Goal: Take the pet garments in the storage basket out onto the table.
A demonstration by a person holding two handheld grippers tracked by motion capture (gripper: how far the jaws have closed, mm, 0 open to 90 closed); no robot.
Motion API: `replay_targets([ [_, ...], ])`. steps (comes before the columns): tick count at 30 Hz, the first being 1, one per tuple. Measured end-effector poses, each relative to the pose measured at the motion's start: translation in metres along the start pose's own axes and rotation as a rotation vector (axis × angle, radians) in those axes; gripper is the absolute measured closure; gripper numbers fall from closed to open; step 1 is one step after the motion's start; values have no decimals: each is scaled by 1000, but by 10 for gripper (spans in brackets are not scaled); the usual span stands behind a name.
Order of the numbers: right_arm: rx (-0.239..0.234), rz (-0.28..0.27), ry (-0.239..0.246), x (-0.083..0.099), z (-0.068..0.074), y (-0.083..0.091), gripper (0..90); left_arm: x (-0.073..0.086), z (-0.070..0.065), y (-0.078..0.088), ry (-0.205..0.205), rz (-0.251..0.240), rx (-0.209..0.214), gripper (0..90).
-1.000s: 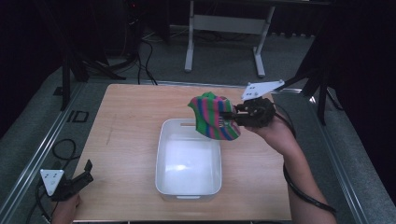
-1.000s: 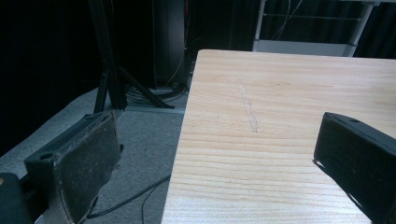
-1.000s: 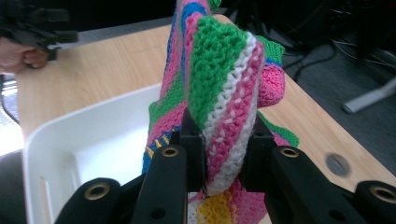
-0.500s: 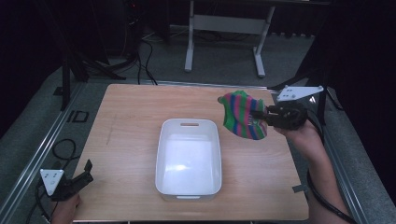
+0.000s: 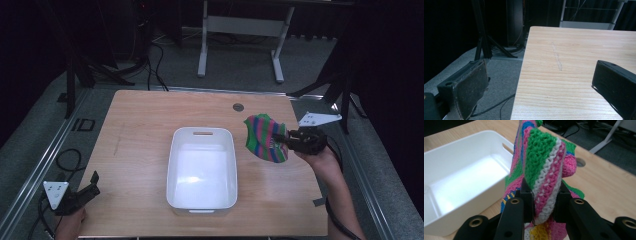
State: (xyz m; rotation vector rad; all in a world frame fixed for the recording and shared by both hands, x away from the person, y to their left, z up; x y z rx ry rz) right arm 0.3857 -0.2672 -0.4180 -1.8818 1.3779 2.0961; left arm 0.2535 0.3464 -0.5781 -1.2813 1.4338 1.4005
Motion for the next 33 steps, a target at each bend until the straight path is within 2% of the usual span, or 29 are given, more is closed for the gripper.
replay_targets([
  [1, 0, 0, 0, 0, 0, 0, 748, 0, 0, 0, 1, 1, 0, 9],
  [3, 7, 4, -18, 18, 0, -11, 747, 0, 0, 0, 1, 0, 0, 9],
  [4, 7, 4, -18, 18, 0, -11, 747, 0, 0, 0, -1, 2, -1, 9],
  [5, 13, 10, -29, 30, 1, -19, 747, 0, 0, 0, -1, 1, -1, 9],
  [7, 15, 11, -37, 36, 1, -23, 747, 0, 0, 0, 0, 1, -1, 9],
  [10, 4, 20, -77, 53, 2, -37, 747, 0, 0, 0, 1, 0, -1, 9],
  [11, -3, 37, -100, 65, 1, -47, 745, 0, 0, 0, -1, 1, -2, 9],
  [14, -4, 42, -107, 68, 1, -51, 745, 0, 0, 0, -3, 3, -1, 9],
  [15, -5, 64, -129, 80, 0, -62, 745, 0, -1, 0, -1, 2, -1, 9],
  [20, -11, 69, -165, 93, -2, -74, 745, 0, -1, 0, -2, 1, 0, 9],
  [21, -4, 84, -175, 101, -2, -80, 742, 0, -1, 0, -1, 2, 1, 9],
  [22, 2, 98, -169, 105, -2, -83, 741, 0, 0, 0, -1, 1, 0, 9],
  [27, 13, 145, -194, 124, -3, -97, 735, 0, -1, 0, 0, 1, 0, 9],
  [33, 15, 148, -219, 131, -2, -104, 733, 0, 0, 0, -2, 2, 0, 9],
])
Point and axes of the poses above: each handheld gripper's, and its own axes: y roughly backward along the jaws, x roughly out of its underside, z roughly to its left, the point moved 5 cm from there along -y, roughly forward along the jaws, and after that the axes turned 6 degrees about y, right-handed, at the moved point
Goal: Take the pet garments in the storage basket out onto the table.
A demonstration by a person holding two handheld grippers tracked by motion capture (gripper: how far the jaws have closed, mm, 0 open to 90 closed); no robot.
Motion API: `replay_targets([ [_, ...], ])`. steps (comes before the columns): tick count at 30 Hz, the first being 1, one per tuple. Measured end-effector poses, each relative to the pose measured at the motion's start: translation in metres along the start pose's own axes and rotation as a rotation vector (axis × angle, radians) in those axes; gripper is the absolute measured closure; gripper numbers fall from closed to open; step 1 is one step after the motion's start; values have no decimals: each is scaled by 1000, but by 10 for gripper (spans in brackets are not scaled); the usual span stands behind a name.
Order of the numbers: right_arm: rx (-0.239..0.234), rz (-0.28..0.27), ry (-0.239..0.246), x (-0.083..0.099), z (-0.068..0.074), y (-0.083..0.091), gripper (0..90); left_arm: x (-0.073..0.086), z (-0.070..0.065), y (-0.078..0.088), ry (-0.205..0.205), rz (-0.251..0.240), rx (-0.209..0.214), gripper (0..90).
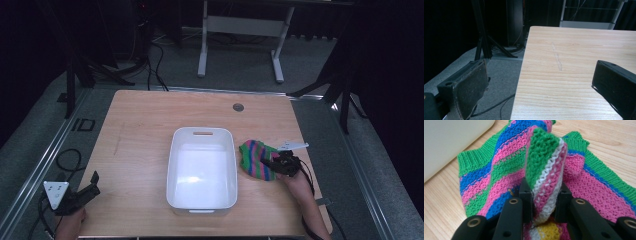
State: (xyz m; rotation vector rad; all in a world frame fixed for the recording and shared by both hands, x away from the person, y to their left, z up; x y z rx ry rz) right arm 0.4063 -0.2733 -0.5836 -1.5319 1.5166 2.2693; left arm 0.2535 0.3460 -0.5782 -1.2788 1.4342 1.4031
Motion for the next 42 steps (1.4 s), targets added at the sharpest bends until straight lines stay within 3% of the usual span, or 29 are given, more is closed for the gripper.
replay_targets([
  [5, 13, 13, 19, -4, 1, 4, 700, 0, 0, 0, 3, -1, 0, 9],
  [6, 19, 6, 34, -8, 2, 9, 595, 0, 0, 0, 1, -1, 0, 9],
  [8, 18, -6, 44, -12, 4, 16, 530, 0, 0, 0, 2, -2, 0, 9],
  [9, 10, -17, 50, -15, 5, 20, 530, 0, 0, 0, 2, -2, 0, 9],
  [13, 20, -47, 67, -26, 8, 37, 390, 0, 0, 0, 4, -2, -1, 9],
  [17, 26, -73, 69, -34, 7, 50, 357, 0, 0, 0, 4, -2, -1, 9],
  [20, 76, -126, 50, -41, 3, 68, 253, 0, 0, 0, 4, -1, -1, 9],
  [22, 139, -136, 56, -40, 0, 74, 174, 0, 0, 0, 4, -1, -1, 9],
  [23, 139, -136, 56, -40, 0, 74, 174, 0, 0, 0, 4, -1, -1, 9],
  [25, 167, -151, 31, -35, -6, 79, 124, 0, 0, 0, 4, -1, 0, 9],
  [30, 164, -172, -21, -18, -18, 83, 111, 0, 0, 0, 4, -1, 0, 9],
  [38, 248, -269, -96, 12, -32, 93, 111, 0, 0, 0, 3, 0, 0, 9],
  [42, 283, -285, -102, 31, -35, 95, 111, 0, 0, 0, 1, 3, -1, 9],
])
Point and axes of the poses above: each handheld gripper's, and its own axes: y roughly backward along the jaws, x roughly out of its underside, z roughly to its left, the point moved 5 cm from there along -y, roughly forward along the jaws, and after that the axes turned 6 degrees about y, right-handed, at the moved point
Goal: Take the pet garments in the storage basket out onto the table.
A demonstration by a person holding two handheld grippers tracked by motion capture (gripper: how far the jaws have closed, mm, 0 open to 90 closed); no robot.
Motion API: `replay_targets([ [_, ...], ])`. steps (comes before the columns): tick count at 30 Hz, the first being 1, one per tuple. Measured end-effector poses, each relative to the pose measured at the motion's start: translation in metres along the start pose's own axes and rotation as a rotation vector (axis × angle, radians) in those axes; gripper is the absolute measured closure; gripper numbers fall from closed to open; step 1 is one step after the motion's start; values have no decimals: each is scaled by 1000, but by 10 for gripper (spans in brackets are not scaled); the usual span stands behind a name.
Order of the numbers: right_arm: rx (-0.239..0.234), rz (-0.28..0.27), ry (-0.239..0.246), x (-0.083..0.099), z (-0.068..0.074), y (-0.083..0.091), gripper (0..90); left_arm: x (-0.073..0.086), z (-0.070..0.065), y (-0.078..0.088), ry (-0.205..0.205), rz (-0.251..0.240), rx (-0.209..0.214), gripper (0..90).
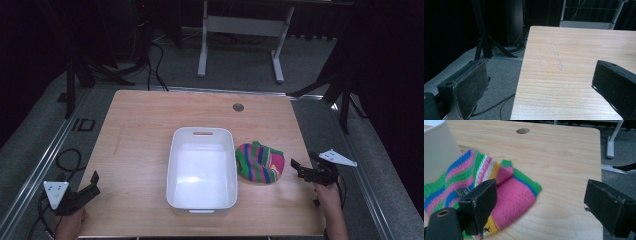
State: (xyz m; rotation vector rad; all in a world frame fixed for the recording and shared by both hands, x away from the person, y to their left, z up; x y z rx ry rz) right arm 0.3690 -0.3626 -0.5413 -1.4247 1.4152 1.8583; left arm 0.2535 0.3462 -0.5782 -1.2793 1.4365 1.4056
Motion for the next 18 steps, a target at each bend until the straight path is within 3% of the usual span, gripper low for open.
replay_targets([
  [4, 24, -8, -5, 12, -4, 4, 112, 0, 0, 0, 2, -3, -2, 9],
  [10, 59, -69, -45, 32, -9, 17, 112, 0, 0, 0, 1, -2, -1, 9],
  [11, 87, -83, -46, 36, -9, 22, 112, 0, 0, 0, 1, -2, -1, 9],
  [18, 141, -82, -55, 49, -8, 30, 113, 0, 0, 0, -1, -2, -1, 9],
])
Point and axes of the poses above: each handheld gripper's, and its own axes: y roughly backward along the jaws, x roughly out of its underside, z roughly to its left, the point moved 5 cm from there along -y, roughly forward along the jaws, and after that the axes turned 6 degrees about y, right-handed, at the moved point
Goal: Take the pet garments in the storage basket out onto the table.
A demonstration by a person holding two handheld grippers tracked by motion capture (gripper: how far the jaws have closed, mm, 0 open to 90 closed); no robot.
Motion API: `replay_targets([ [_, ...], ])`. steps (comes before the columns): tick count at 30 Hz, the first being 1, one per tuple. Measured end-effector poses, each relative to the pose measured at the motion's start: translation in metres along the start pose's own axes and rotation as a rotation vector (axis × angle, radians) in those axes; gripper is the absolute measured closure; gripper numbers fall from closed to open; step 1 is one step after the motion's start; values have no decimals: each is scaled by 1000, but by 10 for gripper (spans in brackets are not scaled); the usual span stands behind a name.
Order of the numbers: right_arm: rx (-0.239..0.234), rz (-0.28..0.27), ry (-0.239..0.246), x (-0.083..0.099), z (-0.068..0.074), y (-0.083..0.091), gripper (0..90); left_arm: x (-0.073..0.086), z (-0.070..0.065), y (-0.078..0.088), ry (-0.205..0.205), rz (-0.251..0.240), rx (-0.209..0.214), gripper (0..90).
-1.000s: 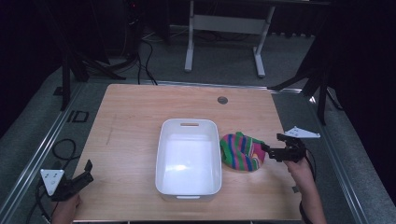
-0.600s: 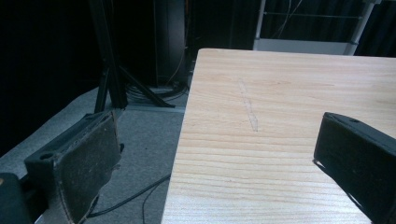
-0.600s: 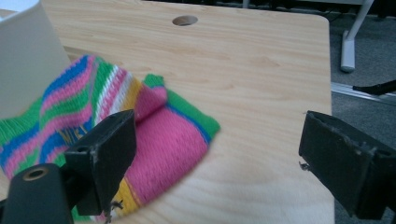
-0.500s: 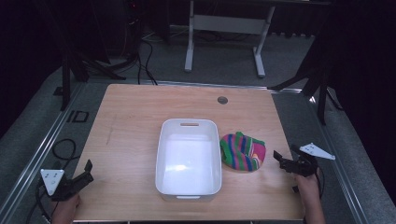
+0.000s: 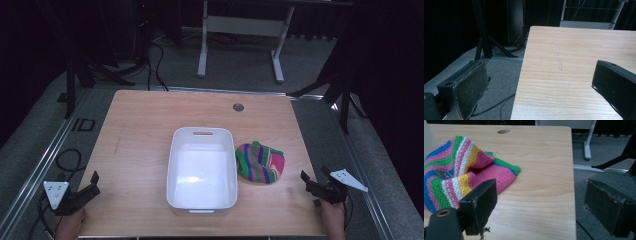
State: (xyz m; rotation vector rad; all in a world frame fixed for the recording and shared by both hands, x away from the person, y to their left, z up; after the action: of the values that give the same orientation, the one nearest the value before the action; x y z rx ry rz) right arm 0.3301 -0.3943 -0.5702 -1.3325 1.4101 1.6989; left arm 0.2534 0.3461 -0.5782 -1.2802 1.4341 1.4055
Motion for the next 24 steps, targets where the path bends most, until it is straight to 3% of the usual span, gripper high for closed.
replay_targets([
  [5, 15, -46, -38, 2, -2, 9, 114, 0, 0, 0, 0, -1, -1, 9],
  [11, 25, -54, -52, 6, -4, 13, 115, 0, 0, 0, -2, 0, 0, 9],
  [13, 54, -63, -65, 7, -5, 17, 134, 0, 0, 0, 0, -1, -1, 9],
  [19, 69, -92, -124, 10, -11, 22, 134, 0, 0, 0, 1, -1, -1, 9],
  [24, 74, -87, -124, 11, -12, 20, 134, 0, 0, 0, 0, 0, 1, 9],
])
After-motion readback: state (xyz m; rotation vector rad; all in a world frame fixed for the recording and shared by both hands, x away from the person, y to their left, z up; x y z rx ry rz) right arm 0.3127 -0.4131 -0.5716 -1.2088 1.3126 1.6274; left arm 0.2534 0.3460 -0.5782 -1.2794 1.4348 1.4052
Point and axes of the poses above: each handheld gripper's, and its own axes: y roughly backward along the jaws, x roughly out of its underside, z roughly to its left, the point moved 5 cm from there along -y, roughly forward along the jaws, and after that the axes turned 6 degrees about y, right-handed, at the moved point
